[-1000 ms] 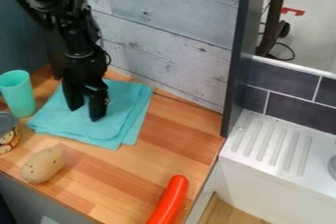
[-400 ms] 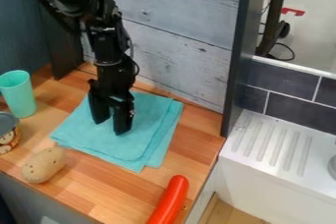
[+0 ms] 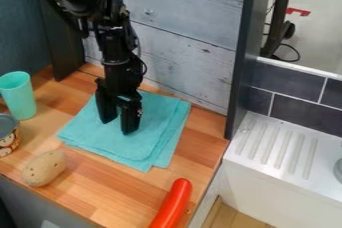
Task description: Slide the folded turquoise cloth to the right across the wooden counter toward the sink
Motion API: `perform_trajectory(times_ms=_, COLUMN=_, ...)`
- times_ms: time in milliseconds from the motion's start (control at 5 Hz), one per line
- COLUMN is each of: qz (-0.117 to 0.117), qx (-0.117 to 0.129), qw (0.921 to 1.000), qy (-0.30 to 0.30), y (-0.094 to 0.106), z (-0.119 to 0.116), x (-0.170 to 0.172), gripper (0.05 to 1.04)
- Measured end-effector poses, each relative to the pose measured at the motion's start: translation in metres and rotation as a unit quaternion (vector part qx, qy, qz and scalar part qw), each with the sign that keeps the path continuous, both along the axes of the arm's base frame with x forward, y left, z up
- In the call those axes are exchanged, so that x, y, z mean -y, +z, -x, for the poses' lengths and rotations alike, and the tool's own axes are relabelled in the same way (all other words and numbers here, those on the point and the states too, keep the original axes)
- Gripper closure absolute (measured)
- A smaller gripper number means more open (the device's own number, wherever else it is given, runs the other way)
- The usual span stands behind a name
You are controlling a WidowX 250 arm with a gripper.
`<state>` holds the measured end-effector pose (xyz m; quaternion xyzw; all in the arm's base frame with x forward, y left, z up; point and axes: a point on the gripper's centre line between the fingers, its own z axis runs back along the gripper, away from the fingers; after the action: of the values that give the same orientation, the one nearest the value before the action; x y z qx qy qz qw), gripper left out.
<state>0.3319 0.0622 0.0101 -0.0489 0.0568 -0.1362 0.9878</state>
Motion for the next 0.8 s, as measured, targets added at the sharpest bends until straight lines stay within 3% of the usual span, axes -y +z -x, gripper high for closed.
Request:
perform_trajectory(times_ms=400, qz=0.010, qx=-0.027, qw=0.9974, qy=-0.067, y=0.004, z=0.013, x=0.052, gripper=0.083)
perform_trajectory(times_ms=800, qz=0.004, qx=-0.012, qw=0.9982, qy=-0.058, y=0.008, z=0.006, x=0.055, gripper=0.083)
